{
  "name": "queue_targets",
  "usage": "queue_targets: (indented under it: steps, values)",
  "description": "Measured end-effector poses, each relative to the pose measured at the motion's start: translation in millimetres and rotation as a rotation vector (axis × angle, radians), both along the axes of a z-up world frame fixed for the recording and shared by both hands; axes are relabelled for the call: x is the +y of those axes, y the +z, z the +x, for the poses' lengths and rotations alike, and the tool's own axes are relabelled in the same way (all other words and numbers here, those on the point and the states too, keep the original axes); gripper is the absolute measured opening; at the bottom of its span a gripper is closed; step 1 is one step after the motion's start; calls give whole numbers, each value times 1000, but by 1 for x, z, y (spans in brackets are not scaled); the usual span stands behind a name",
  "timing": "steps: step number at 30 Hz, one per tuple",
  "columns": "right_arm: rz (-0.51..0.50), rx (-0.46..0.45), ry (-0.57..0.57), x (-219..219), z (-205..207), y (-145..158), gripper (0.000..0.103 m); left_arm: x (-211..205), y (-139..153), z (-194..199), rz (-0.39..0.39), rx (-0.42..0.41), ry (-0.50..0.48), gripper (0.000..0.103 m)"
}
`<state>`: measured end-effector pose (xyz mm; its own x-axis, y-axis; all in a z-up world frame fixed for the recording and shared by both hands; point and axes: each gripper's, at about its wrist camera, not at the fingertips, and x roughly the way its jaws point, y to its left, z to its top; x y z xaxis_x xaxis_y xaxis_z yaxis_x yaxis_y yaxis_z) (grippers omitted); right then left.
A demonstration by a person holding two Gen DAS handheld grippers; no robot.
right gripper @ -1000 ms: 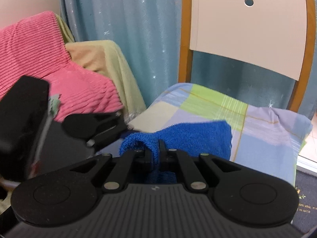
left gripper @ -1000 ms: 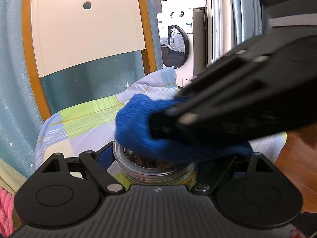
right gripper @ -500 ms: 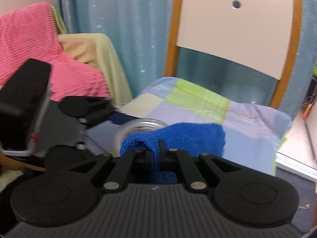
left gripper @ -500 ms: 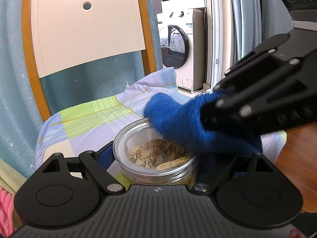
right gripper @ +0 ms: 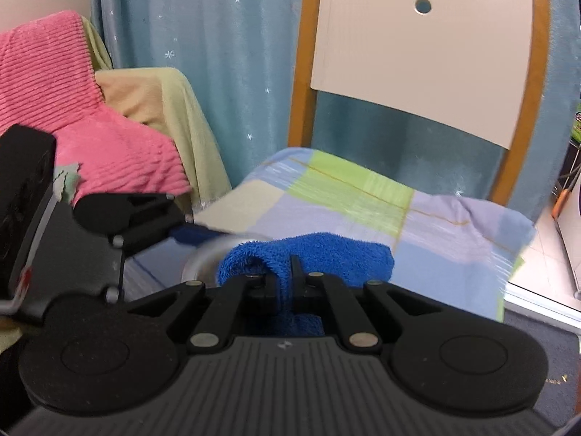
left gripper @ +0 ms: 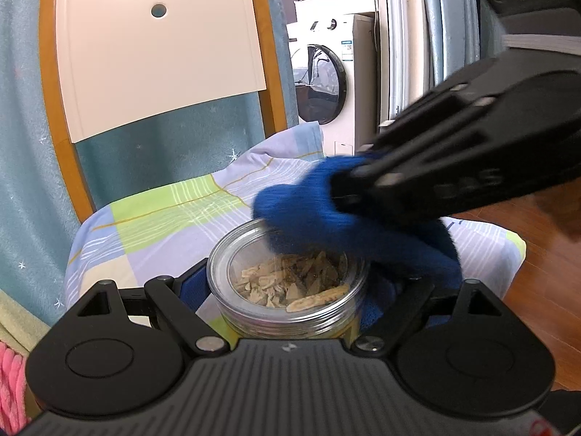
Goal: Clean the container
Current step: 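Keep wiping the jar lid with the towel in the right gripper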
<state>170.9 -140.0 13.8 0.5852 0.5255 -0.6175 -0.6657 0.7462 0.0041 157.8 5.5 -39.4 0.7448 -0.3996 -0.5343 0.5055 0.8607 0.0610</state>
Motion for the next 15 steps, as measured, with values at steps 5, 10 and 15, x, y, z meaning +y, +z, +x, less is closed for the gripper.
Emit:
queue_targets:
  steps: [5,10,15]
  values:
    - [37,37,36,3,-12,2,3,0,-1,-1,-5,0,4,86]
    - [72,35,65,24,-6,-2,3,0,0,-1,-1,4,8,86]
    - [74,9,17,27,11,-6,2,0,1,-1,-1,8,9,86]
